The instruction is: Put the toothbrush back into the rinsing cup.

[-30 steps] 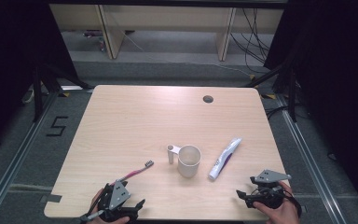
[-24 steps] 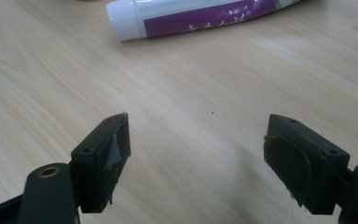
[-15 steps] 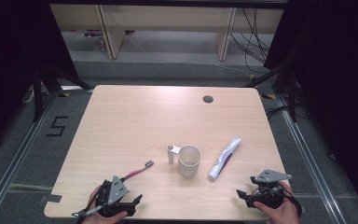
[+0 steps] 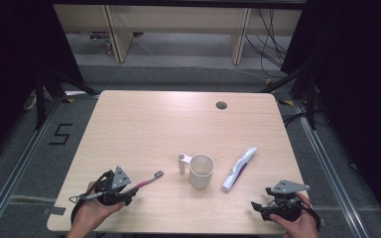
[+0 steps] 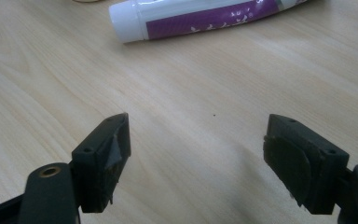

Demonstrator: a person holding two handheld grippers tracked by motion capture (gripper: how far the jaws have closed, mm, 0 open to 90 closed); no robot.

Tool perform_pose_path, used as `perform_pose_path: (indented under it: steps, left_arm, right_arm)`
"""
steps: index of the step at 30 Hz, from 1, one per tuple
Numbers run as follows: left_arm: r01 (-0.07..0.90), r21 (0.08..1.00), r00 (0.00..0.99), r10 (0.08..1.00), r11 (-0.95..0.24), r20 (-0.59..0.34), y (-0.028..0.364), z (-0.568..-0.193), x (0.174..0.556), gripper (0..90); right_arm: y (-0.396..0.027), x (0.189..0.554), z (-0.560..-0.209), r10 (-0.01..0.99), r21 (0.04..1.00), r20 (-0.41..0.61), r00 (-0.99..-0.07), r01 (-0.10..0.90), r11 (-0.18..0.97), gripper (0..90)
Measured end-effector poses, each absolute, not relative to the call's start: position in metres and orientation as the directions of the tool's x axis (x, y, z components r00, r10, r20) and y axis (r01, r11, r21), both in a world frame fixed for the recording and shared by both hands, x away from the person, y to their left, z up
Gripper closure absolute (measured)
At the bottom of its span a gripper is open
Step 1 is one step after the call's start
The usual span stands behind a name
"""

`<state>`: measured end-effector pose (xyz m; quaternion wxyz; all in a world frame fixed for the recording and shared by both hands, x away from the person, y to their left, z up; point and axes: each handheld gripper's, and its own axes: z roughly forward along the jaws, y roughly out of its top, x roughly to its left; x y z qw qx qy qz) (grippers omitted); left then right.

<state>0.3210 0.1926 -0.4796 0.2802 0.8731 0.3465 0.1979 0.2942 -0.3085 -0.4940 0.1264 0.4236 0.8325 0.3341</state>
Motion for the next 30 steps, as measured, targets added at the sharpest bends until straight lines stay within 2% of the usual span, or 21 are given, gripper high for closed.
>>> perform_pose_path:
  steps: [3, 4, 6, 21, 30]
  left_arm:
    - [0.509, 0.568, 0.714, 0.685, -0.647, 0.141, 0.194, -0.48, 0.333, 55.8]
    - [0.517, 0.546, 0.726, 0.676, -0.659, 0.128, 0.195, -0.481, 0.337, 60.3]
    - [0.528, 0.512, 0.736, 0.666, -0.677, 0.122, 0.194, -0.482, 0.344, 61.4]
    - [0.541, 0.38, 0.79, 0.608, -0.75, 0.074, 0.182, -0.485, 0.362, 72.0]
    - [0.578, 0.32, 0.786, 0.617, -0.751, 0.026, 0.175, -0.484, 0.369, 81.4]
  right_arm:
    - [-0.311, 0.297, -0.494, 0.772, 0.671, 0.032, -0.635, 0.586, 0.454, 23.7]
    - [-0.309, 0.295, -0.494, 0.785, 0.666, 0.06, -0.616, 0.611, 0.428, 23.7]
    - [-0.309, 0.295, -0.494, 0.779, 0.664, 0.049, -0.624, 0.603, 0.441, 23.7]
    - [-0.31, 0.297, -0.494, 0.768, 0.67, 0.033, -0.639, 0.585, 0.457, 23.8]
    - [-0.308, 0.295, -0.495, 0.776, 0.665, 0.051, -0.629, 0.601, 0.444, 23.9]
